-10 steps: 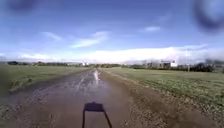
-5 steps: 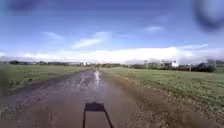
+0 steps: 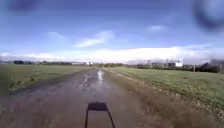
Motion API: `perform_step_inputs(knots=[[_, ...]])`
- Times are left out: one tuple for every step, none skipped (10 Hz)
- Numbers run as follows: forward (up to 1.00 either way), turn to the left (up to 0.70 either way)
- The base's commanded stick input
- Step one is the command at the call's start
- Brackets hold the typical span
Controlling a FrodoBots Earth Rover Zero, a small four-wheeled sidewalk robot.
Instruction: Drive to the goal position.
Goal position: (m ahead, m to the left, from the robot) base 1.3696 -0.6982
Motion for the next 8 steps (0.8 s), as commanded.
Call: perform_step_inputs(knots=[[0.70,0.00],[0.70,0.00],[0.70,0.00],[0.70,0.00],[0.70,0.00],[0.70,0.00],[0.70,0.00],[0.70,0.00]])
